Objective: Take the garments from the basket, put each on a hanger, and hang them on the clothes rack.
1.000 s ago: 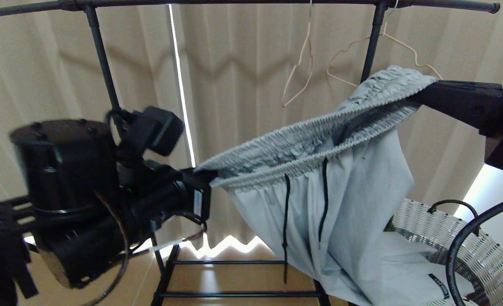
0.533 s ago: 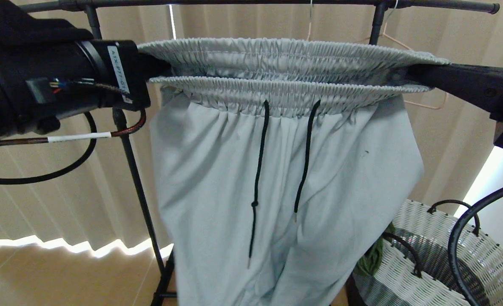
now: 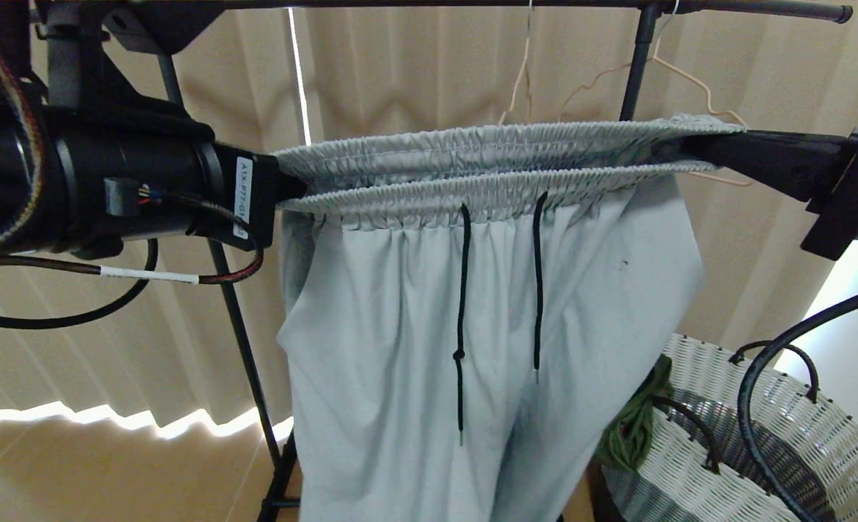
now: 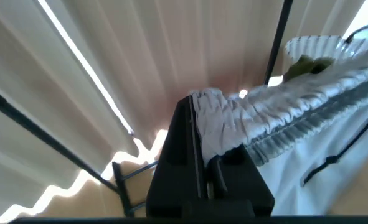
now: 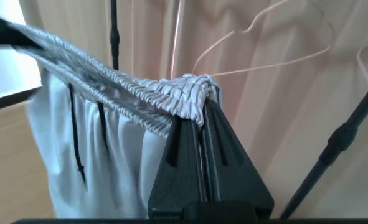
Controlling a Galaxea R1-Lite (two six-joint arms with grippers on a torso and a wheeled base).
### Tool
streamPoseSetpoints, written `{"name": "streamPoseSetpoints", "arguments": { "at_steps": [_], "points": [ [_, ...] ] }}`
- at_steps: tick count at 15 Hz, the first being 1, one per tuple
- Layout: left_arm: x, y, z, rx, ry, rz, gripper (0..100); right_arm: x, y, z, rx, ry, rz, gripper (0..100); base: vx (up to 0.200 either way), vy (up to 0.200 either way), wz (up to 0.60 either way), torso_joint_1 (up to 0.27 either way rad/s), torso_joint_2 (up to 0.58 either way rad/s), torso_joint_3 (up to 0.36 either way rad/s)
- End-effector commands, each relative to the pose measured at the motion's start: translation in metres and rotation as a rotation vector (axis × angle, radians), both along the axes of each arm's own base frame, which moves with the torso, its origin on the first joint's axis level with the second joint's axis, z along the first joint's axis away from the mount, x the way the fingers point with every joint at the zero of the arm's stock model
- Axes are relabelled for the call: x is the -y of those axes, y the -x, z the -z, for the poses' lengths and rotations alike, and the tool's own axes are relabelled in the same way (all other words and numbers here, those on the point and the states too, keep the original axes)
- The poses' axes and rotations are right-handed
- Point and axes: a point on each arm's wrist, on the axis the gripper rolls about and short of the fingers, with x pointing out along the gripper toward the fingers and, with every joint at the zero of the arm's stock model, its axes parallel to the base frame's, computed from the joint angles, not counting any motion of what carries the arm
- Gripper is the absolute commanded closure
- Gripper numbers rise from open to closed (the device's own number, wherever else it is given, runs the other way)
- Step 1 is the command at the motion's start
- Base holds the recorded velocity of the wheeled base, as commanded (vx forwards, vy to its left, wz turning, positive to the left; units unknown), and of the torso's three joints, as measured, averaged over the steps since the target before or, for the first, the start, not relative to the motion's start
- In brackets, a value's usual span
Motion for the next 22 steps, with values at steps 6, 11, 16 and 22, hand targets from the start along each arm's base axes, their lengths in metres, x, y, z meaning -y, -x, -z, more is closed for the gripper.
{"name": "streamPoseSetpoints", "arguments": {
  "at_steps": [6,11,16,22],
  "points": [
    [0.005,-0.009,-0.013,0.085,0.098,-0.010,100,-0.008,-0.015,0.009,-0.041,0.019,0.004,100,0.000,0.000,0.00,0.000,0.00,0.000],
    [0.012,-0.017,-0.003,0.086,0.101,-0.007,100,0.005,-0.021,0.010,-0.040,0.023,0.070,100,0.000,0.000,0.00,0.000,0.00,0.000],
    [0.025,-0.035,0.003,0.101,0.113,-0.004,100,0.025,0.019,0.001,-0.079,0.046,0.068,100,0.000,0.000,0.00,0.000,0.00,0.000],
    [0.035,-0.049,0.003,0.118,0.123,-0.009,100,0.022,0.049,0.000,-0.099,0.063,-0.041,100,0.000,0.000,0.00,0.000,0.00,0.000]
  ]
}}
